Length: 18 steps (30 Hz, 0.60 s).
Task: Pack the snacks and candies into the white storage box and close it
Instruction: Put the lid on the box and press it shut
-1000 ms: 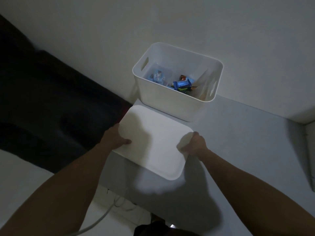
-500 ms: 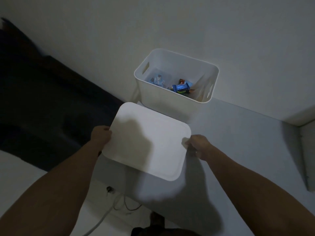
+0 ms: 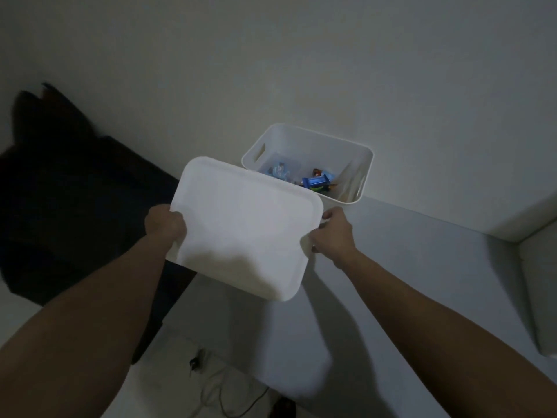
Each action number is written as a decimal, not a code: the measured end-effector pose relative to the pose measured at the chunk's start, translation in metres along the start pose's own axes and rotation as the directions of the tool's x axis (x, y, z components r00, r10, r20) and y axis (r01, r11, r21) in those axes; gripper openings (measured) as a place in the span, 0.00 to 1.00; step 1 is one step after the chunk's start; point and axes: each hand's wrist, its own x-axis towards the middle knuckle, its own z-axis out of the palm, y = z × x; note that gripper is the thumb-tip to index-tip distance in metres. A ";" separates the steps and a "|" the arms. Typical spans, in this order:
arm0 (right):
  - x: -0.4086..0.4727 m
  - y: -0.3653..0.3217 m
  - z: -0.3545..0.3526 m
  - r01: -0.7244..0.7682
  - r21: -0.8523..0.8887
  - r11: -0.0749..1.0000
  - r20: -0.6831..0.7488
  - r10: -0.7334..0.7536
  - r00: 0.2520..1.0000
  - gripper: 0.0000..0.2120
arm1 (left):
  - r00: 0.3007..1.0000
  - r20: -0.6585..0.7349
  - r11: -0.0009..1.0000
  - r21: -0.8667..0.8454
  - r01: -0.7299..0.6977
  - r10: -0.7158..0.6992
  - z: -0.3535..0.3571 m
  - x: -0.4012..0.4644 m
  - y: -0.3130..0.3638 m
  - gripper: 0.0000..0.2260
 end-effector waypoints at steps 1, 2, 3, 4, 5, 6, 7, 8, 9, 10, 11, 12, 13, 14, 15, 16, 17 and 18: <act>0.000 -0.006 -0.004 0.026 0.004 1.000 -0.026 -0.026 0.999 0.21 | 1.000 -0.002 1.000 -0.015 -0.017 0.017 -0.003 0.001 0.006 0.10; 0.001 -0.012 -0.008 0.054 0.005 0.999 -0.058 -0.054 0.997 0.21 | 0.999 0.004 0.999 -0.029 -0.035 0.035 -0.005 0.002 0.014 0.10; 0.002 -0.018 -0.013 0.076 -0.002 0.997 -0.093 -0.076 0.993 0.21 | 0.998 0.010 0.998 -0.039 -0.058 0.058 -0.006 0.002 0.022 0.10; 0.003 -0.022 -0.019 0.101 -0.018 0.995 -0.130 -0.103 0.986 0.21 | 0.997 0.017 0.996 -0.046 -0.080 0.081 -0.007 0.001 0.031 0.11; 0.005 -0.027 -0.025 0.126 -0.037 0.991 -0.166 -0.131 0.977 0.20 | 0.994 0.021 0.993 -0.057 -0.105 0.107 -0.007 0.000 0.041 0.12; 0.007 -0.032 -0.031 0.149 -0.057 0.987 -0.195 -0.157 0.968 0.19 | 0.991 0.027 0.989 -0.071 -0.126 0.129 -0.005 -0.001 0.051 0.12; 0.010 -0.036 -0.037 0.165 -0.085 0.983 -0.220 -0.180 0.959 0.17 | 0.988 0.031 0.986 -0.083 -0.147 0.150 -0.004 -0.004 0.061 0.13; 0.015 -0.039 -0.042 0.170 -0.127 0.977 -0.244 -0.197 0.950 0.15 | 0.985 0.038 0.982 -0.089 -0.166 0.170 -0.003 -0.006 0.071 0.13; 0.021 -0.041 -0.047 0.165 -0.172 0.971 -0.264 -0.206 0.942 0.13 | 0.980 0.051 0.978 -0.095 -0.185 0.190 -0.001 -0.007 0.080 0.14; 0.027 -0.043 -0.053 0.154 -0.208 0.966 -0.280 -0.210 0.937 0.11 | 0.974 0.069 0.972 -0.106 -0.209 0.216 0.002 -0.008 0.088 0.14; 0.033 -0.044 -0.059 0.142 -0.230 0.963 -0.297 -0.208 0.932 0.10 | 0.966 0.089 0.965 -0.117 -0.233 0.244 0.004 -0.008 0.096 0.15; 0.038 -0.045 -0.064 0.132 -0.239 0.962 -0.319 -0.206 0.925 0.10 | 0.956 0.103 0.957 -0.125 -0.260 0.274 0.007 -0.008 0.103 0.15; 0.043 -0.046 -0.070 0.126 -0.234 0.964 -0.344 -0.204 0.916 0.11 | 0.947 0.116 0.950 -0.124 -0.285 0.299 0.009 -0.007 0.111 0.15; 0.047 -0.047 -0.075 0.125 -0.214 0.969 -0.371 -0.199 0.907 0.14 | 0.938 0.126 0.943 -0.125 -0.308 0.323 0.012 -0.006 0.118 0.15; 0.052 -0.049 -0.081 0.123 -0.190 0.974 -0.401 -0.191 0.896 0.16 | 0.928 0.141 0.936 -0.130 -0.327 0.344 0.015 -0.004 0.124 0.15; 0.056 -0.050 -0.086 0.120 -0.176 0.977 -0.423 -0.185 0.887 0.17 | 0.920 0.151 0.929 -0.134 -0.345 0.363 0.019 -0.002 0.131 0.15; 0.060 -0.052 -0.091 0.115 -0.184 0.976 -0.433 -0.185 0.882 0.16 | 0.913 0.160 0.925 -0.130 -0.356 0.374 0.023 -0.002 0.138 0.14; 0.066 -0.052 -0.096 0.112 -0.203 0.973 -0.433 -0.192 0.881 0.13 | 0.906 0.169 0.920 -0.126 -0.370 0.388 0.027 0.000 0.144 0.14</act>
